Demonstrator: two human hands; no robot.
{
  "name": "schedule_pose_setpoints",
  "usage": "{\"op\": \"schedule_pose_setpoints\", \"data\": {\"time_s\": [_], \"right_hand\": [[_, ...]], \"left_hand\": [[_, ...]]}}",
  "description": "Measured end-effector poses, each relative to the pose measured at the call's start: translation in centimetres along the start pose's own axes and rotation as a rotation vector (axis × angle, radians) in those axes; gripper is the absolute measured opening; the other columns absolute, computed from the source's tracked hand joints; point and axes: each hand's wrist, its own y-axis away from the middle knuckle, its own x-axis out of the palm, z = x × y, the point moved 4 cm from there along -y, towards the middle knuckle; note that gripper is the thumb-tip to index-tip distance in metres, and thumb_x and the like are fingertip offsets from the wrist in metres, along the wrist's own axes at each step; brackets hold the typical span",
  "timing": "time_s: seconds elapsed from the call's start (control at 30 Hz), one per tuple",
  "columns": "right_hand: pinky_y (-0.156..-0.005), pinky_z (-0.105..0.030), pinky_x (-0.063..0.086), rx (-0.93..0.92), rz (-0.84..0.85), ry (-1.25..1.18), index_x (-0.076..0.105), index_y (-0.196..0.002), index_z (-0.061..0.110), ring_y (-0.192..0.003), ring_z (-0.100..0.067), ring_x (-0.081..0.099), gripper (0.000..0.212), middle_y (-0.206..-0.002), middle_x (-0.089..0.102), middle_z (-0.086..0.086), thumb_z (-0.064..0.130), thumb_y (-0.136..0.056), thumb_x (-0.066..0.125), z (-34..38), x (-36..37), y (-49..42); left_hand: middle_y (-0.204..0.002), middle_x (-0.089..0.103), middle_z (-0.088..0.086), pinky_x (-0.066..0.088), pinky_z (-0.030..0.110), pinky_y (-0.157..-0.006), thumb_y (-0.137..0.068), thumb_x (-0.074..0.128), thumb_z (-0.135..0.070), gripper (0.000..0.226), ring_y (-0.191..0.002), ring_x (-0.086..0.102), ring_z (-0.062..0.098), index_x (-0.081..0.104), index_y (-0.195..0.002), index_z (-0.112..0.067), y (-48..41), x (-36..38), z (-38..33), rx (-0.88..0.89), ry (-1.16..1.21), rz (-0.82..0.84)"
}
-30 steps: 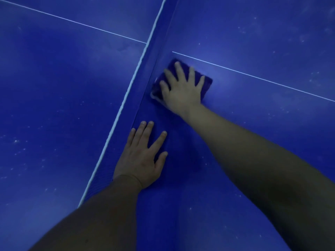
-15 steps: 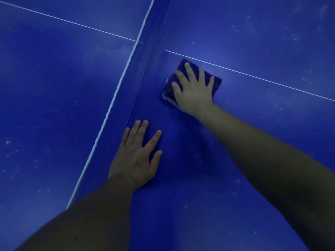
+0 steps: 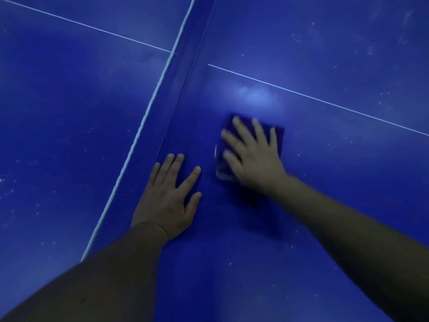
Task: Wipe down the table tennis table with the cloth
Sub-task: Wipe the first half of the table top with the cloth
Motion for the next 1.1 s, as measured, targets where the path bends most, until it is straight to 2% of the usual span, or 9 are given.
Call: {"op": "schedule_pose_setpoints", "data": {"time_s": [0.07,0.13,0.33,0.5,0.6,0.73,0.8,0.87,1.1], "right_hand": [[-0.117,-0.068,0.012,-0.166,0.048,0.008,0.034,-0.153,0.042,-0.154,-0.033,0.014,0.059,-0.167,0.018,0.009,0.064,-0.099,0.024,-0.6,0.4,4.0],[-0.117,-0.067,0.015,-0.15,0.069,0.038,0.035,-0.153,0.043,-0.153,-0.033,0.017,0.06,-0.167,0.02,0.008,0.065,-0.098,0.025,-3.7,-0.3,2.7],[-0.117,-0.07,-0.001,0.397,0.025,-0.133,0.017,-0.158,0.042,-0.154,-0.036,-0.002,0.061,-0.169,-0.003,0.01,0.062,-0.1,0.021,-6.0,-2.6,-10.4],[-0.116,-0.069,0.004,-0.037,-0.008,0.012,0.03,-0.155,0.04,-0.154,-0.035,0.007,0.061,-0.169,0.008,0.009,0.062,-0.099,0.032,1.4,-0.9,-4.9],[-0.118,-0.064,0.006,-0.226,0.056,-0.011,0.037,-0.152,0.043,-0.155,-0.03,0.011,0.061,-0.168,0.016,0.012,0.064,-0.096,0.025,-0.7,-0.5,0.7],[-0.117,-0.069,0.01,0.055,0.072,0.08,0.031,-0.155,0.041,-0.154,-0.033,0.007,0.062,-0.169,0.009,0.009,0.061,-0.098,0.016,-8.2,-1.8,-3.9],[-0.118,-0.069,0.0,0.323,0.044,-0.069,0.021,-0.157,0.044,-0.155,-0.033,-0.002,0.059,-0.169,0.0,0.011,0.06,-0.101,0.017,-8.4,-2.2,-6.8],[-0.117,-0.07,-0.003,0.391,0.019,-0.125,0.018,-0.158,0.044,-0.155,-0.035,-0.003,0.059,-0.17,-0.001,0.01,0.059,-0.101,0.019,-5.8,-1.8,-7.5],[-0.116,-0.069,0.012,-0.309,0.017,0.027,0.034,-0.153,0.043,-0.154,-0.036,0.015,0.055,-0.168,0.019,0.006,0.063,-0.103,0.022,0.7,1.7,9.4]], "left_hand": [[-0.164,0.023,0.014,0.016,0.053,-0.123,-0.1,0.032,-0.05,0.059,-0.154,0.013,0.03,0.041,-0.153,-0.025,0.0,0.0,0.0,-0.001,-0.005,-0.008],[-0.164,0.023,0.014,0.015,0.053,-0.124,-0.1,0.032,-0.05,0.059,-0.154,0.012,0.029,0.041,-0.153,-0.025,0.0,0.0,-0.1,-0.004,0.007,-0.002],[-0.165,0.02,0.014,0.014,0.053,-0.124,-0.101,0.029,-0.052,0.06,-0.155,0.009,0.028,0.038,-0.154,-0.026,0.0,-0.1,-0.2,-0.012,-0.022,0.017],[-0.164,0.022,0.015,0.016,0.053,-0.123,-0.1,0.031,-0.05,0.06,-0.154,0.012,0.03,0.04,-0.153,-0.024,-0.1,-0.2,-0.2,-0.006,-0.001,0.007],[-0.165,0.021,0.015,0.015,0.053,-0.124,-0.101,0.031,-0.051,0.059,-0.155,0.01,0.029,0.038,-0.154,-0.025,-0.1,-0.1,-0.1,-0.004,0.0,0.008],[-0.165,0.021,0.014,0.014,0.053,-0.124,-0.101,0.03,-0.051,0.059,-0.155,0.009,0.029,0.036,-0.154,-0.026,0.0,-0.1,-0.2,-0.006,0.006,0.013],[-0.165,0.019,0.014,0.012,0.052,-0.124,-0.101,0.028,-0.051,0.06,-0.155,0.007,0.028,0.034,-0.155,-0.026,0.0,-0.2,-0.2,-0.005,0.001,0.024],[-0.165,0.019,0.014,0.011,0.051,-0.125,-0.101,0.027,-0.052,0.061,-0.155,0.006,0.028,0.033,-0.155,-0.026,0.1,-0.2,-0.2,-0.011,-0.01,0.028],[-0.165,0.02,0.015,0.012,0.051,-0.124,-0.1,0.028,-0.053,0.062,-0.154,0.009,0.029,0.034,-0.155,-0.026,-0.1,-0.2,-0.1,-0.007,-0.015,0.035]]}}
